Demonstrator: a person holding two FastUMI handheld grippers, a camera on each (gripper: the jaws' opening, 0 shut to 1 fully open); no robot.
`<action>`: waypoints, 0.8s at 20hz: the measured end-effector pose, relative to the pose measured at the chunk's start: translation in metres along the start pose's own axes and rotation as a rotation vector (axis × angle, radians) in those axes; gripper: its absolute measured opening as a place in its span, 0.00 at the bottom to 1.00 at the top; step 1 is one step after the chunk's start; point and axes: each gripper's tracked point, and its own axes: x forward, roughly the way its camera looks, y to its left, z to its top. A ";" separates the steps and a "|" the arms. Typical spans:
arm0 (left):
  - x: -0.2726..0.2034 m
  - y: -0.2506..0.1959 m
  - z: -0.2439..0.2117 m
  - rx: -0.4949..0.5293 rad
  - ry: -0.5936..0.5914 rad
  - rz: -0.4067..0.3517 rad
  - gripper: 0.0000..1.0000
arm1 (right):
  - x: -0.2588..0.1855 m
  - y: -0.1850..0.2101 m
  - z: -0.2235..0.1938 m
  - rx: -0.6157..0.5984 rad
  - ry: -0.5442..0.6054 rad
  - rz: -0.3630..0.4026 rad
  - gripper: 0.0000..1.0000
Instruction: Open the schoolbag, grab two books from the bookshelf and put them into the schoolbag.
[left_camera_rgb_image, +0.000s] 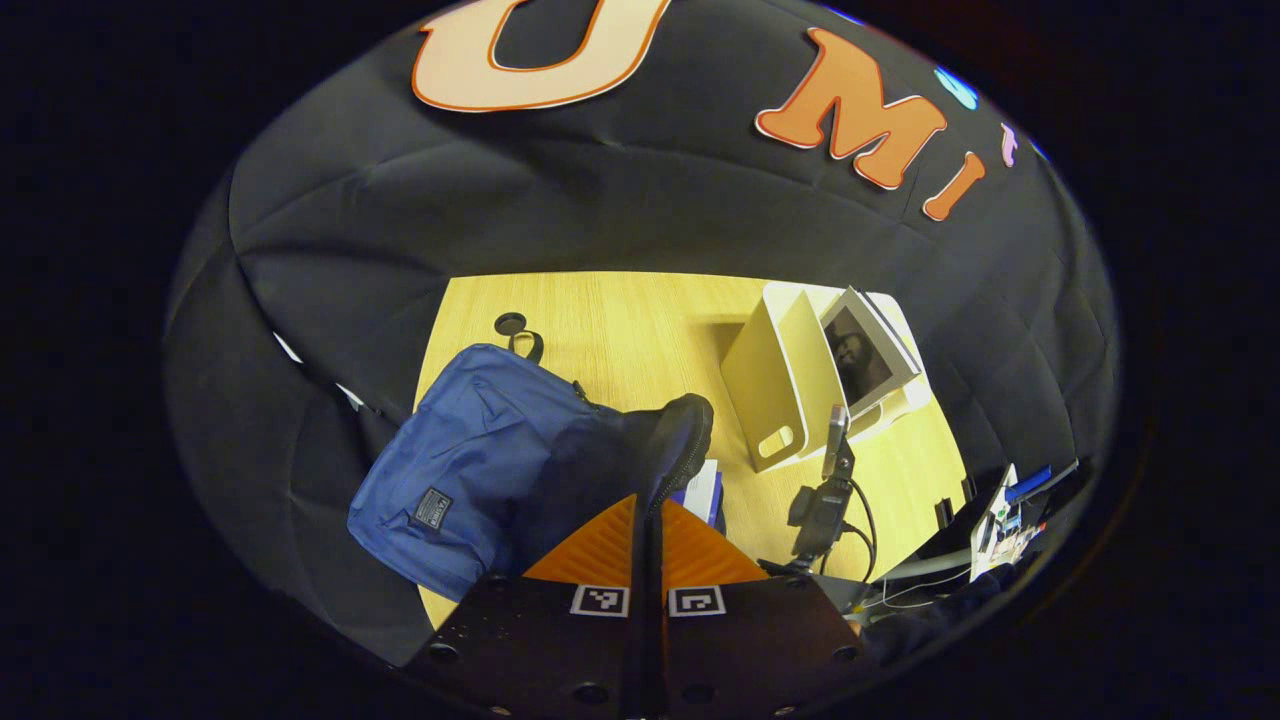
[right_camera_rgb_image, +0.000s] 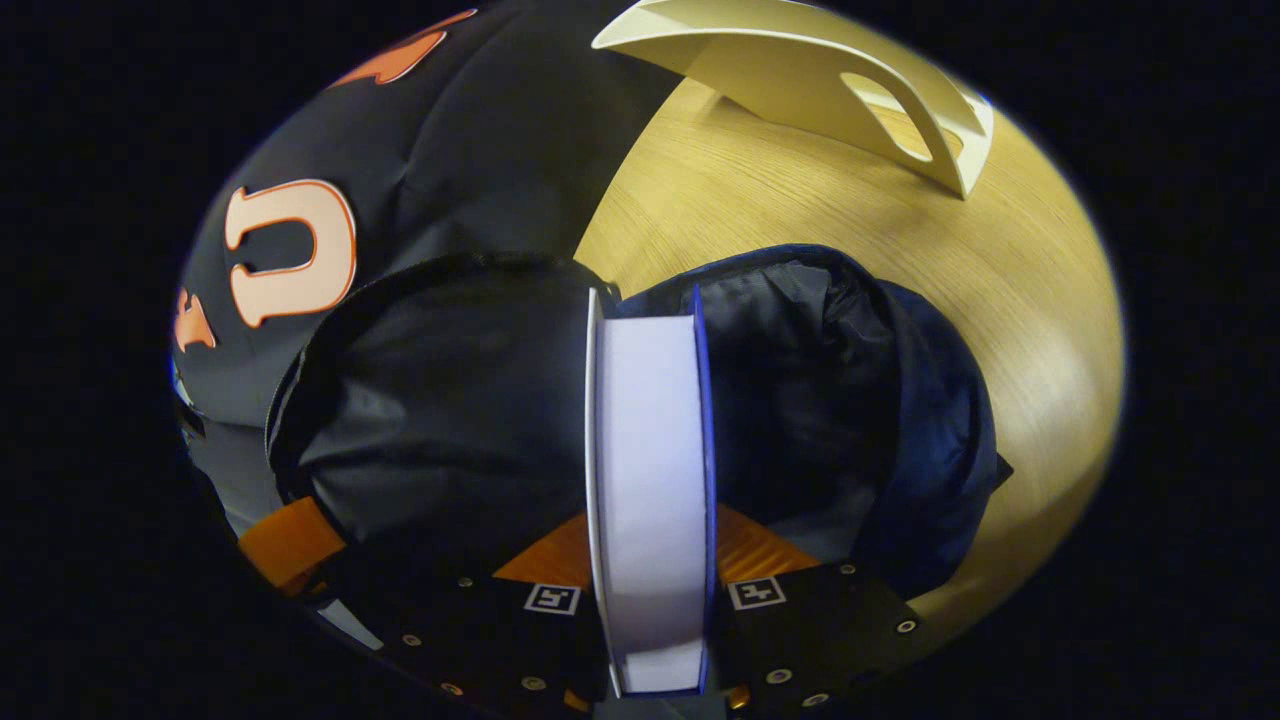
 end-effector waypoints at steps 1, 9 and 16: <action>0.000 0.000 0.000 -0.003 -0.001 -0.003 0.00 | 0.000 0.001 0.000 0.001 -0.001 0.005 0.39; 0.001 -0.001 -0.004 -0.029 -0.005 0.003 0.00 | 0.008 -0.016 -0.021 0.022 0.120 -0.051 0.52; 0.003 0.008 -0.004 -0.048 -0.019 0.002 0.00 | -0.039 -0.032 -0.019 -0.091 0.185 -0.203 0.91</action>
